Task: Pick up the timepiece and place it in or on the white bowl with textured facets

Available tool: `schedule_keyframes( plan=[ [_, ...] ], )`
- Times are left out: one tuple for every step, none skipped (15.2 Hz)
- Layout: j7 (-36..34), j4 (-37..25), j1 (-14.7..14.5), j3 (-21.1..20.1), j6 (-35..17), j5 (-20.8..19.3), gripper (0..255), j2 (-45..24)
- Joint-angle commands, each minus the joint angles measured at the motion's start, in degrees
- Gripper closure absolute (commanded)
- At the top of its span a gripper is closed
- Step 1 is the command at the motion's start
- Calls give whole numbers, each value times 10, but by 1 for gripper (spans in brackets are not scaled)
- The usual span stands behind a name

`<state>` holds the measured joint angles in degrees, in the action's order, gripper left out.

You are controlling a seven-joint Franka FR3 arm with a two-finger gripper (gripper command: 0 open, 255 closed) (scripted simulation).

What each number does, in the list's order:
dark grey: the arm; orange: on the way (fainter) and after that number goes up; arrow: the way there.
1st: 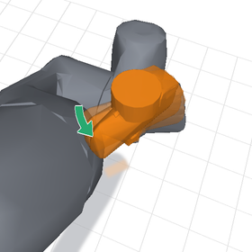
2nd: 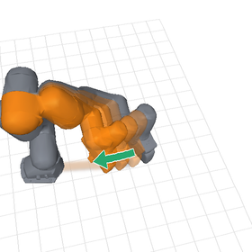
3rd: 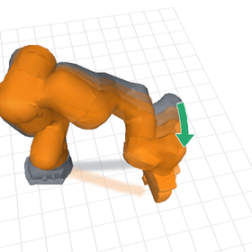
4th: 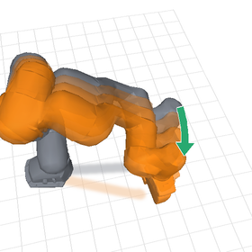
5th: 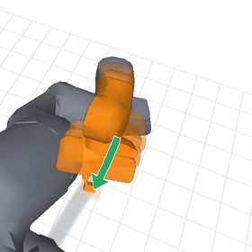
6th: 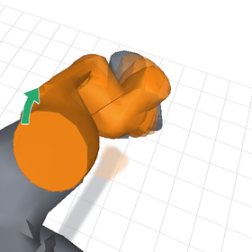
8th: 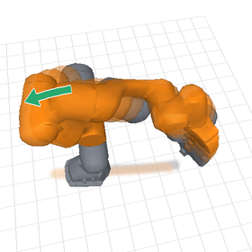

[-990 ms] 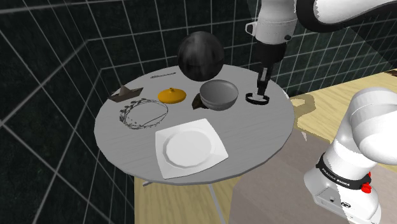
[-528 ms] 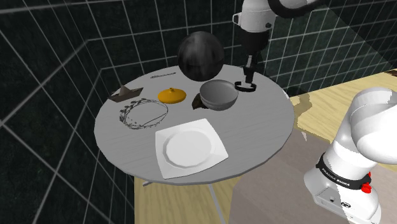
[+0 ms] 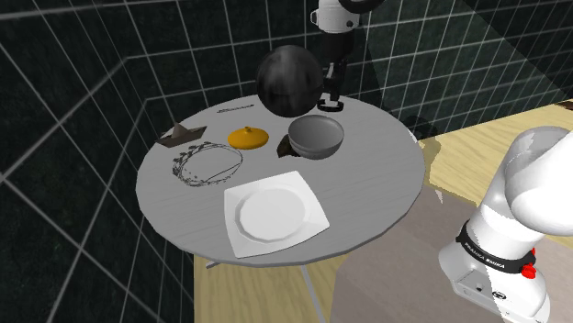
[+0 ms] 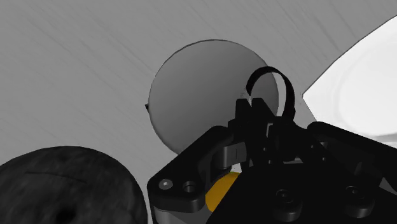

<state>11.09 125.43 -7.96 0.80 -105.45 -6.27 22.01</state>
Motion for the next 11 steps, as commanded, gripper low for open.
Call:
schedule_keyframes(
  plan=[
    [13, -43, 5, 9, -3, -2, 255, -45],
    [19, -66, 7, 13, -2, -2, 255, -66],
    [25, -89, 9, 17, -1, -2, 255, -87],
    [32, -113, 11, 20, 2, -2, 255, -108],
    [39, -140, 13, 24, 5, -1, 255, -131],
    [38, -132, 13, 24, -3, -1, 255, -132],
    [37, -125, 14, 24, -11, -1, 255, -132],
    [36, -118, 14, 25, -18, -1, 255, -132],
    [36, -111, 14, 25, -26, -2, 255, -133],
    [35, -104, 14, 25, -34, -2, 255, -133],
    [34, -97, 14, 25, -41, -2, 255, -134]
  ],
)
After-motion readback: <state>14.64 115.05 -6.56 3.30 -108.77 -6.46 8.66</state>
